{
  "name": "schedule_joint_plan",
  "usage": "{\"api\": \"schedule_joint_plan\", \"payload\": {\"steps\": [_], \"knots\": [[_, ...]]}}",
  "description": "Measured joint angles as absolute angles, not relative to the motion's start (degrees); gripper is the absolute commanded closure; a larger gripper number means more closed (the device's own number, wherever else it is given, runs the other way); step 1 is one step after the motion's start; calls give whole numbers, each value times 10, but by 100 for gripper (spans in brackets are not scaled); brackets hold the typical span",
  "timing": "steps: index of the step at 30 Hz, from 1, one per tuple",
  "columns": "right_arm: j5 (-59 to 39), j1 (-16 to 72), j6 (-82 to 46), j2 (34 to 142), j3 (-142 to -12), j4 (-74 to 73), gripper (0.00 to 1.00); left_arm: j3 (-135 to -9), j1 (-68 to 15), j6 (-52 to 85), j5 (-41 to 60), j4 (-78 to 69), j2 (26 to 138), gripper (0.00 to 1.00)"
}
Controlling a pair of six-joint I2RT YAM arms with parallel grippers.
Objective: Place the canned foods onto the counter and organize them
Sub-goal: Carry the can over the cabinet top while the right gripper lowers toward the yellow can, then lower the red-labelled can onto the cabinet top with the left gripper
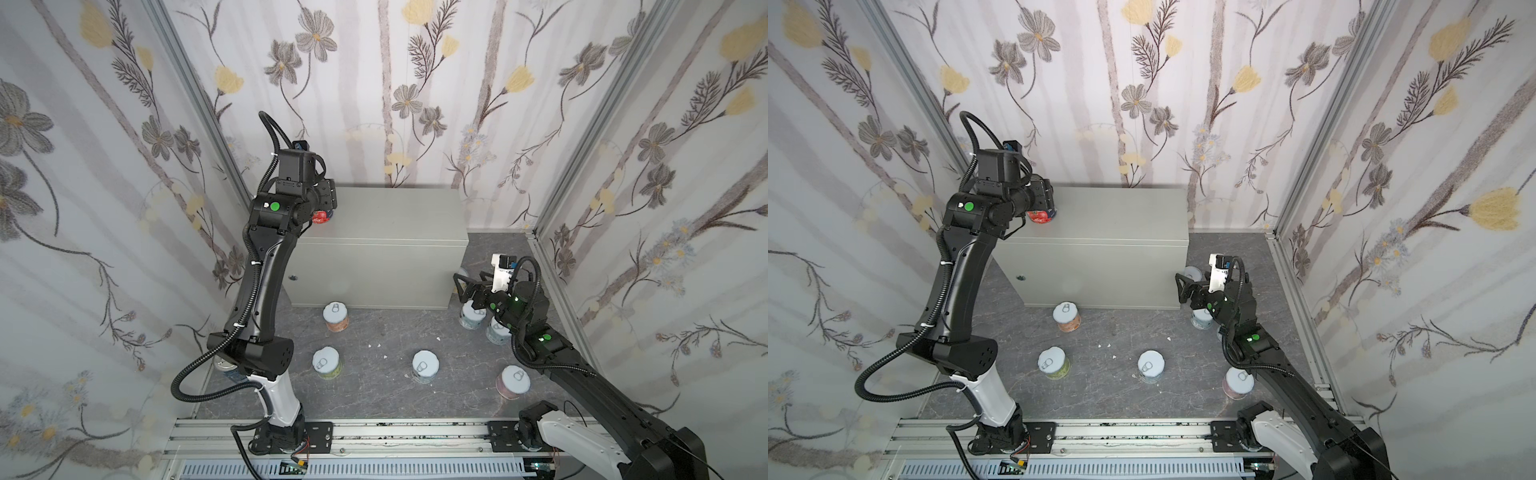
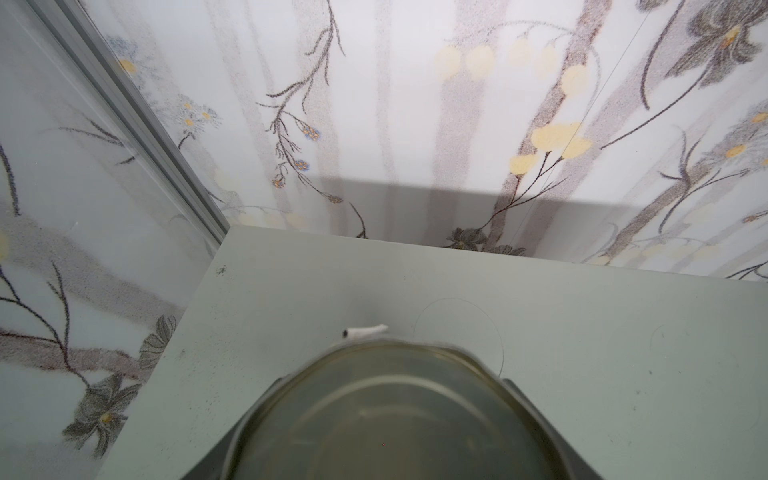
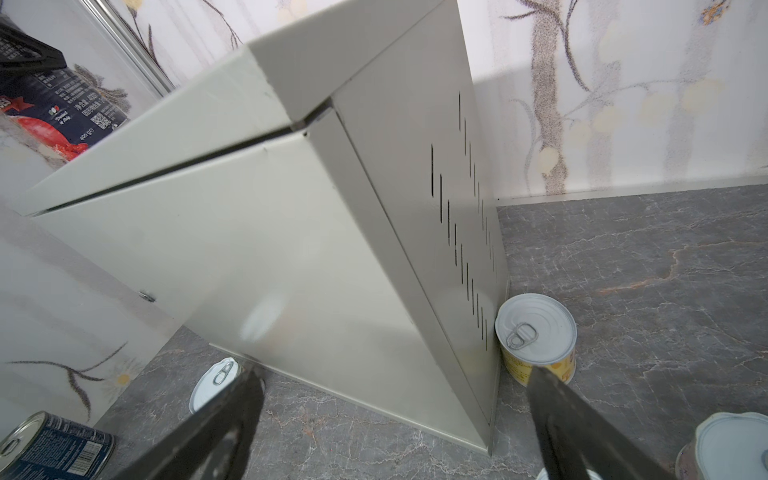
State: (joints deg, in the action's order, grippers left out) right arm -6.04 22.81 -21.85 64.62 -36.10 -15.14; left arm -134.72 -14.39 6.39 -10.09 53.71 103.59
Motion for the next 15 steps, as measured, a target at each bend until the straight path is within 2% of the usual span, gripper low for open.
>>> {"api": "schedule_joint_plan", "payload": {"steps": [7,13,14,15], "knots": [[-60,229,-218,648,-361,-156,0,-1365,-145,60,-101,524,1063,19],[-54,229,-213,646,-361,-155,0,-1381,-145,56,-103,520,1079,7],[-54,229,-213,646,-361,-155,0,-1381,-145,56,-103,519,1079,1],[-52,229,-213,646,-361,-155,0,-1382,-145,54,-104,519,1079,0]]}}
